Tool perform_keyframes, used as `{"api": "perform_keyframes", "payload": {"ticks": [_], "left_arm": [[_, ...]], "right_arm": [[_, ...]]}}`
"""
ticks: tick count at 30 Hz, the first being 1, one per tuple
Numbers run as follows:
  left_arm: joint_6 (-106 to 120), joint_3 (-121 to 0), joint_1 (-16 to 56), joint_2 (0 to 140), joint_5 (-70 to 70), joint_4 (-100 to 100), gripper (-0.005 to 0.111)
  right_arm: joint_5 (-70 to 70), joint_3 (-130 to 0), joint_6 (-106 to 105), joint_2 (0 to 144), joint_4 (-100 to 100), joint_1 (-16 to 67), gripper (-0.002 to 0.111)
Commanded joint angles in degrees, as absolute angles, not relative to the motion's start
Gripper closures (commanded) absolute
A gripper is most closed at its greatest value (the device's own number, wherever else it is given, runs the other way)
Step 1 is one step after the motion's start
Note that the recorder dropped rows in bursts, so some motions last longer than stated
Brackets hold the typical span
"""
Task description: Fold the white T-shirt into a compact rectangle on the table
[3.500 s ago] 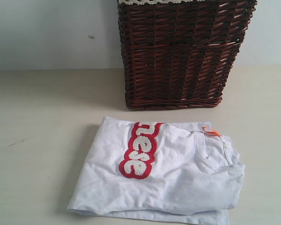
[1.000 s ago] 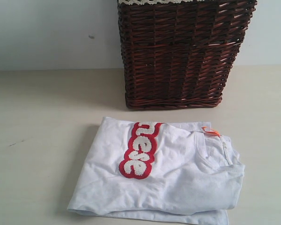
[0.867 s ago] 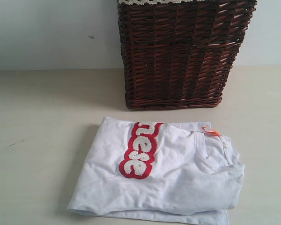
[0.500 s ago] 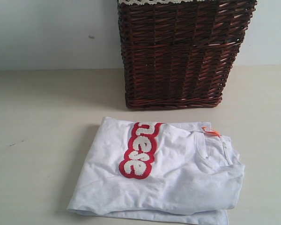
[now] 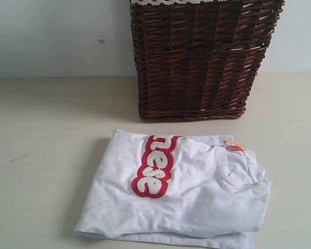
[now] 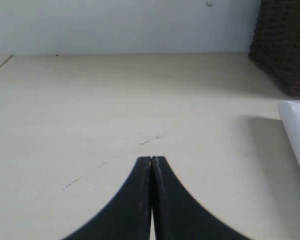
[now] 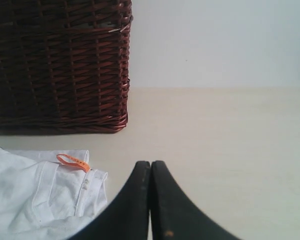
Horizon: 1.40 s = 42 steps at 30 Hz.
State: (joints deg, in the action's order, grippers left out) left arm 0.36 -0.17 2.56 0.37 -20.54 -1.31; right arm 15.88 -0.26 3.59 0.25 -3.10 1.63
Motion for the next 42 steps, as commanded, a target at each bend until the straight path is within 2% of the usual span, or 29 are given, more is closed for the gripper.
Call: {"api": "perform_keyframes", "payload": {"ticks": [1, 13, 42], "left_arm": [[0.0, 0.0, 2.4, 0.0, -20.2, -1.3, 0.107], [0.0, 0.0, 2.4, 0.0, -20.2, -1.3, 0.107], [0.0, 0.0, 2.4, 0.0, -20.2, -1.3, 0.107]], "right_arm": [[16.0, 0.0, 3.1, 0.0, -3.1, 1.9, 0.108], [16.1, 0.0, 2.7, 0.0, -3.1, 5.4, 0.108], [16.2, 0.0, 3.1, 0.0, -3.1, 5.3, 0.108]]}}
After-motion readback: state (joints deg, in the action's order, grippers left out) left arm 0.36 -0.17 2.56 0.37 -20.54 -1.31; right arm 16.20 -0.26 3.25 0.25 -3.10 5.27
